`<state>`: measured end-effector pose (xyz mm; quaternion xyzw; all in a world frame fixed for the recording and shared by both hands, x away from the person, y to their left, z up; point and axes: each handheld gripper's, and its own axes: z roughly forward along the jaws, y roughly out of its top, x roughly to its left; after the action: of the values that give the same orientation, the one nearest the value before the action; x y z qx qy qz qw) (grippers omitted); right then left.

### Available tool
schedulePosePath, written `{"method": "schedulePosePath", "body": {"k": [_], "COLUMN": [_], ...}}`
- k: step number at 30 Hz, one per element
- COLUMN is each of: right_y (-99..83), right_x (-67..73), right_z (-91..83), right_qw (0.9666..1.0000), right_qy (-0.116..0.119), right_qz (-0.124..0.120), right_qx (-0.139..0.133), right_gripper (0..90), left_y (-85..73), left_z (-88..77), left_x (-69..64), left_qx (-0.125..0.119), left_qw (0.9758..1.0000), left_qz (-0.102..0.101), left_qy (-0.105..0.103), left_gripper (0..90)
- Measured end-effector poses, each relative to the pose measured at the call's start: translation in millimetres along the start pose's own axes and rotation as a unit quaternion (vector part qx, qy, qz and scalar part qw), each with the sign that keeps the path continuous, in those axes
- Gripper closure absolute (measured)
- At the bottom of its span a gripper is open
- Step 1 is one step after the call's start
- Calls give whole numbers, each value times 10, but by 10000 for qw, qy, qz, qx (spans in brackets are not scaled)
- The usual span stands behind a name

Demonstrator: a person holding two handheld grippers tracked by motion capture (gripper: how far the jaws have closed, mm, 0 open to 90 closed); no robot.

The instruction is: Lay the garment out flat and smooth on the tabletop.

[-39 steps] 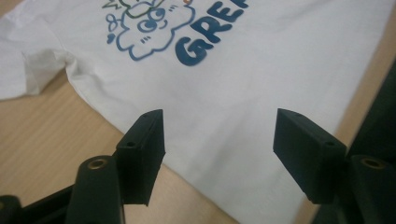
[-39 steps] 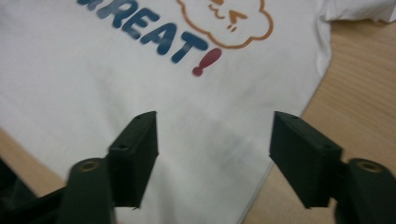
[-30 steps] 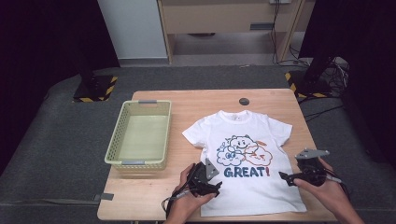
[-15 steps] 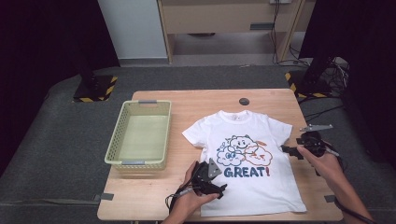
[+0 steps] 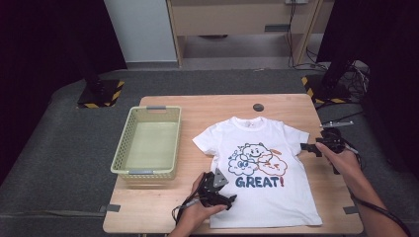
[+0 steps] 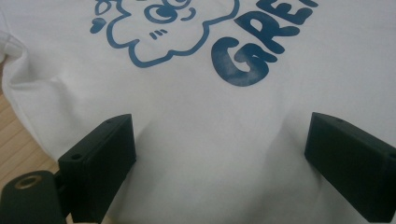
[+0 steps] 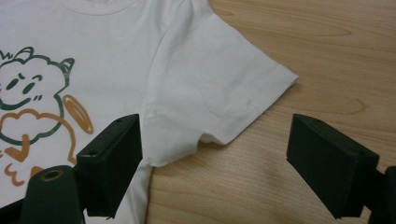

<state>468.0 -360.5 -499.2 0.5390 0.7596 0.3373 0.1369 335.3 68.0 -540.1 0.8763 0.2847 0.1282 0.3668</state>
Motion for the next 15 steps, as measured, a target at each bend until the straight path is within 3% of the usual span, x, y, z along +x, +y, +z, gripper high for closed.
{"method": "schedulePosePath", "body": {"k": [4,15], "right_y": [28,67], "right_x": [-28,-73], "right_z": [37,103], "right_qw": [10000,9991], "right_qy": [-76,-287], "right_qz": [14,185], "right_qx": [-14,-247], "right_gripper": [184,188], "left_y": [-33,-32], "left_z": [-29,-27], "left_x": [66,62], "left_qx": [1,18], "left_qw": [10000,10000], "left_qz": [-11,-22], "left_qy": [-38,-2], "left_gripper": [65,56]}}
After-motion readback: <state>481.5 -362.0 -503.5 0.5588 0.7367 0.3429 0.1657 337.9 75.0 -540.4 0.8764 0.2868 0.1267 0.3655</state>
